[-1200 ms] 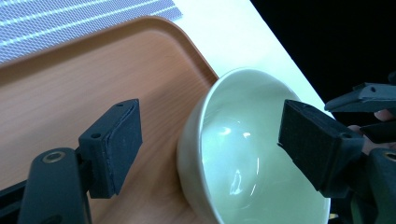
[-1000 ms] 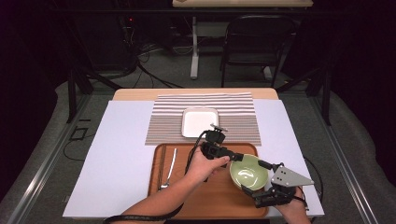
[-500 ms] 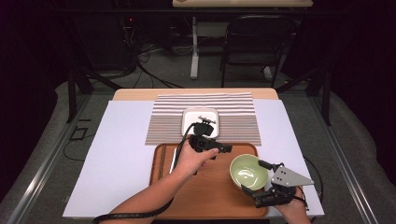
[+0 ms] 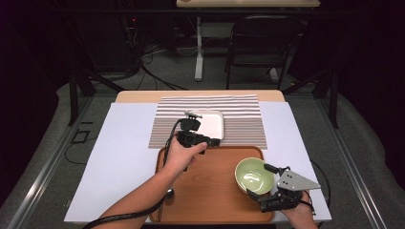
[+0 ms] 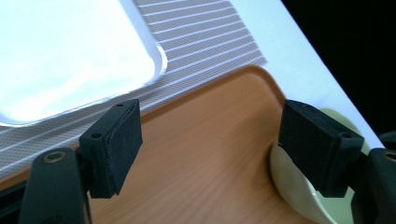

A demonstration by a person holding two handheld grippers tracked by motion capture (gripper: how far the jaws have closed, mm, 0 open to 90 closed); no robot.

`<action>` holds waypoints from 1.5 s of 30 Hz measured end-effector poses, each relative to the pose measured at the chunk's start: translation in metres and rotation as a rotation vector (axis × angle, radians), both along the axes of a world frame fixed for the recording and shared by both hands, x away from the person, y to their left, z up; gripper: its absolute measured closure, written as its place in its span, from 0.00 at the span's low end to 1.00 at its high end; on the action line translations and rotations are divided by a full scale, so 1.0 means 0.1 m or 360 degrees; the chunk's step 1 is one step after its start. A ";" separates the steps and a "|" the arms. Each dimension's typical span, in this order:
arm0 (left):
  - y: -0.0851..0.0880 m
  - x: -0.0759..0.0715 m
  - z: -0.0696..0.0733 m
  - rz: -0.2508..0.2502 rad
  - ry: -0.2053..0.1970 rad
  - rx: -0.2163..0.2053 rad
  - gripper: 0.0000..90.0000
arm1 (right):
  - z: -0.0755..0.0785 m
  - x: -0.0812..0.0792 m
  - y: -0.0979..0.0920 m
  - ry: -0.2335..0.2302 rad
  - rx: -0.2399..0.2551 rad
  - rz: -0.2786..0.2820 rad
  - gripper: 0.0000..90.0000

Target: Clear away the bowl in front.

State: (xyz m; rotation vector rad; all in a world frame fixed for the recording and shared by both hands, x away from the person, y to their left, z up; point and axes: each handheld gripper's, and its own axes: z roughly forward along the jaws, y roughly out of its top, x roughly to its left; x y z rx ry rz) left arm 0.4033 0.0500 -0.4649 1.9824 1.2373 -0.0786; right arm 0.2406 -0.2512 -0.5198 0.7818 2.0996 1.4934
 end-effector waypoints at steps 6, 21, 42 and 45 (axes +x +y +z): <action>0.19 0.08 0.00 0.0081 0.0003 0.0009 0.24 | 0.00 0.00 0.00 0.0002 0.0000 -0.0001 0.00; 0.58 0.23 0.04 0.0216 -0.0015 0.0024 0.25 | 0.00 0.00 0.00 0.0003 0.0000 0.0000 0.00; 0.83 0.51 0.07 0.0372 -0.0036 0.0055 0.26 | 0.00 0.00 0.00 0.0003 -0.0001 -0.0005 0.00; 0.86 0.57 0.06 0.0409 -0.0027 0.0051 0.26 | 0.00 0.00 0.00 0.0004 -0.0001 -0.0006 0.00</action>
